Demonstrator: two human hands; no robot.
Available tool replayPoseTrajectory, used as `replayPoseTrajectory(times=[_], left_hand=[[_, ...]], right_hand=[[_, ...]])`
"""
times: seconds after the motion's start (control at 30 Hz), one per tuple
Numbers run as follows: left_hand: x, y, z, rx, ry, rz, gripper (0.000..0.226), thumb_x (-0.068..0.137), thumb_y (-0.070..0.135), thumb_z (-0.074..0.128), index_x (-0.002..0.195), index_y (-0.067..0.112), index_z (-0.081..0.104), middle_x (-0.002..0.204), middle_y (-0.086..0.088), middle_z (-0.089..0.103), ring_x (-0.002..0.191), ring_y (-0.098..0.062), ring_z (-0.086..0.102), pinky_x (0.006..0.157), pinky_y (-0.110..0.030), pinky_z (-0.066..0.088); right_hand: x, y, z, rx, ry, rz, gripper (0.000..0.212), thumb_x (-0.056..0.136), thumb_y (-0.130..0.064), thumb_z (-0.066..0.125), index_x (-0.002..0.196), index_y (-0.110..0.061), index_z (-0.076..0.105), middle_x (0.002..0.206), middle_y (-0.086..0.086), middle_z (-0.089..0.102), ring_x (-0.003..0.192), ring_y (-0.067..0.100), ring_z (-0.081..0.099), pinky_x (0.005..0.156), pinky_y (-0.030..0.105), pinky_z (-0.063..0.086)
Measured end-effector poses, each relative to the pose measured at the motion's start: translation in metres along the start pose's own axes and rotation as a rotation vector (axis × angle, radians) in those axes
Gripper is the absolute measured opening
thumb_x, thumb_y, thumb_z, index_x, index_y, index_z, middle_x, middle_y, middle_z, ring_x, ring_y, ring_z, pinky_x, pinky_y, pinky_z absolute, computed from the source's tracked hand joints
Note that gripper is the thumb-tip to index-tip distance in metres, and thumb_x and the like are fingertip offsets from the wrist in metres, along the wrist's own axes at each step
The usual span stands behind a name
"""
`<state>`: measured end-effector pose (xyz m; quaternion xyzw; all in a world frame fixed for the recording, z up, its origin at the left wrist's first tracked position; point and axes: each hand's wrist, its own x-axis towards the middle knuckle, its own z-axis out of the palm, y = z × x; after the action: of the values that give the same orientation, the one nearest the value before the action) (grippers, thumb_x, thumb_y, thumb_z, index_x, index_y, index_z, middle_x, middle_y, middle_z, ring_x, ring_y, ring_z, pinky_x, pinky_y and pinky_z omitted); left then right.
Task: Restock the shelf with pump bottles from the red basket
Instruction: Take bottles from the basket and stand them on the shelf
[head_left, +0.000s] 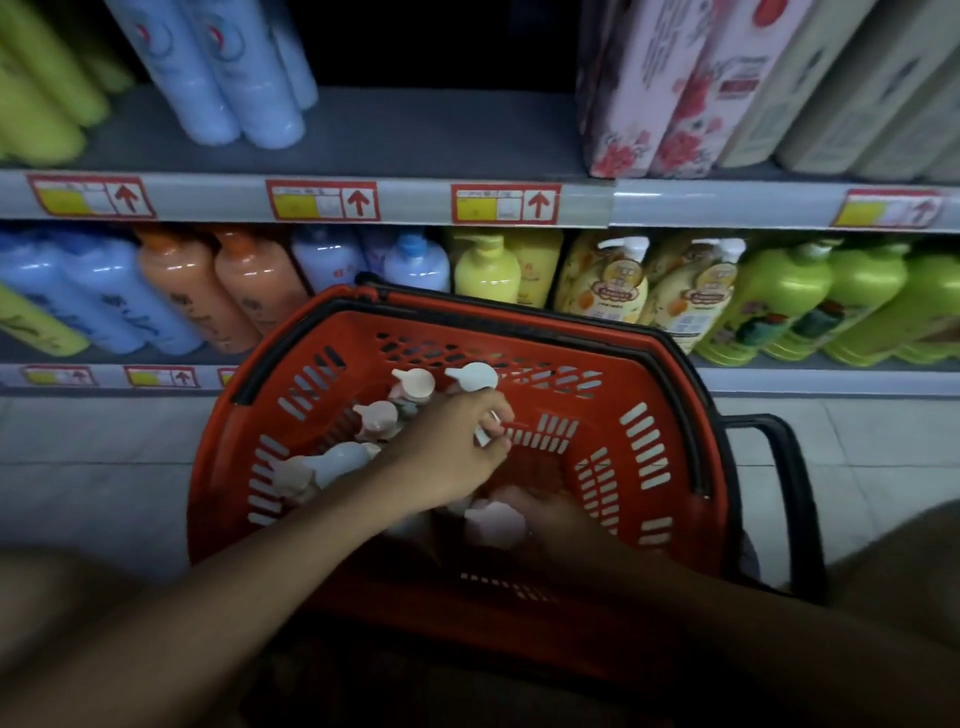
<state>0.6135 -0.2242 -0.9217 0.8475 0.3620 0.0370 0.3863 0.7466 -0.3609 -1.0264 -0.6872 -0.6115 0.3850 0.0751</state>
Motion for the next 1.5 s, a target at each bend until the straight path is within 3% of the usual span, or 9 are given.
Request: replayPoseTrajectory(times=[0.1,0.23,0.43,0.7,0.83,1.03,1.2,1.37,1.5], left_hand=[[0.002,0.003,-0.001,-0.028,0.013,0.023,0.023,0.090,0.017,0.069,0.112,0.022,0.068,0.102,0.007,0.071,0.083,-0.008,0.068,0.076,-0.023,0.052],[0.011,0.011,-0.012,-0.201,0.059,0.024,0.017,0.094,0.020,0.061,0.107,0.026,0.070,0.099,0.004,0.073,0.088,-0.011,0.071,0.078,-0.031,0.056],[-0.007,0.053,-0.040,-0.436,0.019,0.189,0.037,0.091,0.051,0.056,0.118,0.028,0.069,0.110,0.012,0.074,0.107,-0.003,0.067,0.093,-0.028,0.053],[-0.016,0.131,-0.090,-0.665,0.045,0.263,0.079,0.066,0.027,0.092,0.136,0.024,0.058,0.127,0.001,0.072,0.117,-0.018,0.069,0.097,-0.037,0.057],[-0.017,0.204,-0.110,-0.939,0.111,0.214,0.051,0.082,0.008,0.081,0.129,0.013,0.063,0.113,-0.003,0.078,0.095,-0.016,0.076,0.072,-0.025,0.061],[-0.025,0.275,-0.134,-1.157,0.118,0.216,0.038,0.085,0.016,0.078,0.122,0.014,0.069,0.107,-0.011,0.078,0.078,-0.018,0.075,0.061,-0.026,0.058],[-0.028,0.308,-0.131,-1.189,0.098,0.203,0.039,0.085,0.014,0.078,0.123,0.013,0.068,0.103,-0.014,0.079,0.082,-0.030,0.078,0.064,-0.035,0.061],[-0.029,0.326,-0.126,-1.111,0.113,0.232,0.043,0.083,0.015,0.080,0.125,0.017,0.067,0.103,-0.010,0.078,0.059,-0.013,0.074,0.043,-0.018,0.050],[-0.016,0.334,-0.119,-1.001,0.106,0.259,0.049,0.080,0.026,0.083,0.126,0.026,0.066,0.100,0.001,0.080,0.077,-0.017,0.078,0.054,-0.024,0.054]], right_hand=[[-0.007,-0.009,-0.011,0.122,0.122,-0.008,0.047,0.091,-0.063,0.052,0.129,-0.035,0.055,0.126,-0.007,0.069,0.116,0.017,0.065,0.098,0.044,0.050],[-0.016,-0.030,-0.053,0.371,0.338,-0.045,0.044,0.085,-0.039,0.080,0.124,-0.025,0.065,0.108,-0.009,0.075,0.097,0.004,0.069,0.088,0.032,0.055],[-0.076,-0.075,-0.166,0.555,0.494,-0.231,0.032,0.092,-0.028,0.075,0.123,-0.021,0.070,0.114,-0.004,0.076,0.108,0.009,0.071,0.089,0.032,0.058],[-0.139,-0.135,-0.293,0.796,0.733,-0.320,0.028,0.095,-0.014,0.070,0.119,0.001,0.070,0.104,0.013,0.076,0.096,0.023,0.073,0.082,0.029,0.055],[-0.158,-0.161,-0.339,1.068,0.788,-0.349,0.039,0.099,-0.035,0.063,0.126,-0.008,0.068,0.121,0.017,0.075,0.101,0.028,0.074,0.073,0.032,0.059],[-0.183,-0.155,-0.295,1.082,0.882,-0.276,0.050,0.088,-0.045,0.077,0.128,-0.017,0.065,0.116,0.013,0.077,0.107,0.033,0.075,0.095,0.058,0.058],[-0.195,-0.149,-0.278,1.187,0.954,-0.304,0.041,0.085,-0.033,0.081,0.122,-0.019,0.070,0.117,0.011,0.077,0.109,0.032,0.074,0.100,0.060,0.055],[-0.214,-0.137,-0.289,1.275,0.883,-0.323,0.038,0.091,-0.027,0.072,0.127,-0.015,0.069,0.120,0.016,0.075,0.113,0.037,0.072,0.100,0.058,0.055],[-0.217,-0.121,-0.297,1.307,0.922,-0.324,0.044,0.086,-0.027,0.074,0.127,-0.011,0.069,0.118,0.018,0.076,0.110,0.037,0.073,0.095,0.054,0.058]])
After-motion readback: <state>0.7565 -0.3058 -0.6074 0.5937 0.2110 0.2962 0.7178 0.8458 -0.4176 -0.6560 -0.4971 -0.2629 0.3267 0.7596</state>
